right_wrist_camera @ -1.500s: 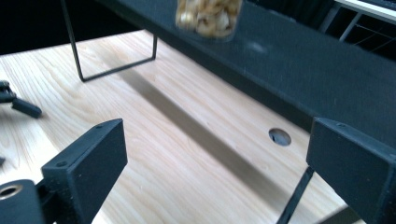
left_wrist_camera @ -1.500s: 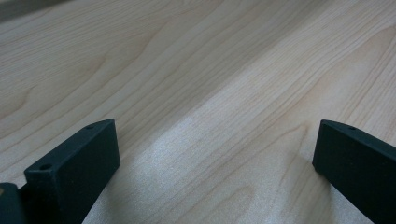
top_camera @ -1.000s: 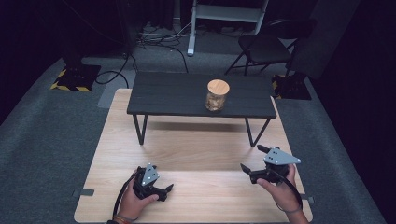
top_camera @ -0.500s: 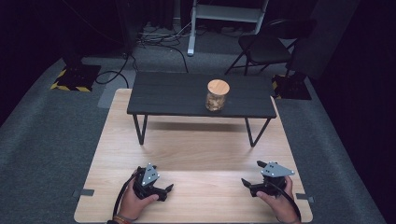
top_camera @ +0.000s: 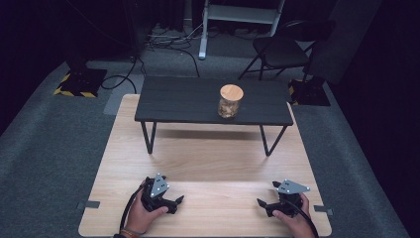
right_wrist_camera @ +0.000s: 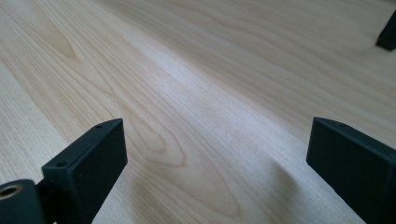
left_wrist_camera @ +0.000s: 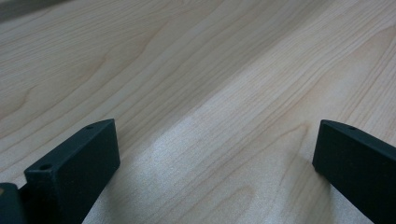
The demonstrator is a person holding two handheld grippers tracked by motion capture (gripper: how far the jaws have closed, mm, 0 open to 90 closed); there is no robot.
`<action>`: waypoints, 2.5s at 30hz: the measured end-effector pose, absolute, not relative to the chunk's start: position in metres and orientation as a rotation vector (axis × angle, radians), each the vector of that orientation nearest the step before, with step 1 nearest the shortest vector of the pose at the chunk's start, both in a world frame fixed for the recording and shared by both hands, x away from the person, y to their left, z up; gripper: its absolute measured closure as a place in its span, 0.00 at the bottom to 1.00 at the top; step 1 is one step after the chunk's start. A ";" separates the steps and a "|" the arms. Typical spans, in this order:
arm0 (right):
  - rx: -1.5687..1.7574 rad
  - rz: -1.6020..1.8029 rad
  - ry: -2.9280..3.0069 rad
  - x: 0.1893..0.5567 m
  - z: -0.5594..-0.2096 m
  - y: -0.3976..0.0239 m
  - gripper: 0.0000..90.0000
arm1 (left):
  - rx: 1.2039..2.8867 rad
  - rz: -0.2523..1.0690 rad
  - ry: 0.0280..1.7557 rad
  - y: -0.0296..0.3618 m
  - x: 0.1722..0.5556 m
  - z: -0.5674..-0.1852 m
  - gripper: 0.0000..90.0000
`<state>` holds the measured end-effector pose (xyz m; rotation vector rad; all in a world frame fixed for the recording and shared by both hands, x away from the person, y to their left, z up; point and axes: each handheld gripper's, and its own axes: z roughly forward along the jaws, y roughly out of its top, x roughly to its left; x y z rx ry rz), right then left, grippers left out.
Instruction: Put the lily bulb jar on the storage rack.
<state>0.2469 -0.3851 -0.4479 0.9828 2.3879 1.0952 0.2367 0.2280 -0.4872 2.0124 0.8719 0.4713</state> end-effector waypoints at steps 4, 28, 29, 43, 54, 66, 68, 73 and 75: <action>1.011 1.084 2.401 0.248 -0.454 -0.387 0.05 | 2.013 0.471 0.872 0.228 0.237 -0.487 0.01; 0.978 1.206 2.284 0.231 -0.481 -0.400 0.04 | 2.012 0.473 0.875 0.227 0.237 -0.487 0.01; 0.978 1.205 2.284 0.231 -0.481 -0.400 0.04 | 2.011 0.473 0.874 0.227 0.237 -0.487 0.01; 0.983 1.203 2.280 0.230 -0.481 -0.400 0.04 | 2.012 0.473 0.875 0.227 0.237 -0.487 0.01; 0.983 1.203 2.280 0.230 -0.481 -0.400 0.04 | 2.011 0.473 0.875 0.227 0.237 -0.487 0.01; 0.986 1.202 2.278 0.230 -0.481 -0.400 0.04 | 2.011 0.473 0.875 0.227 0.237 -0.487 0.01; 0.986 1.201 2.277 0.230 -0.481 -0.400 0.04 | 2.011 0.473 0.874 0.227 0.237 -0.487 0.01; 0.991 1.199 2.274 0.229 -0.481 -0.399 0.04 | 2.012 0.473 0.875 0.227 0.237 -0.487 0.01; 0.992 1.198 2.273 0.229 -0.481 -0.399 0.04 | 2.011 0.473 0.875 0.227 0.237 -0.487 0.01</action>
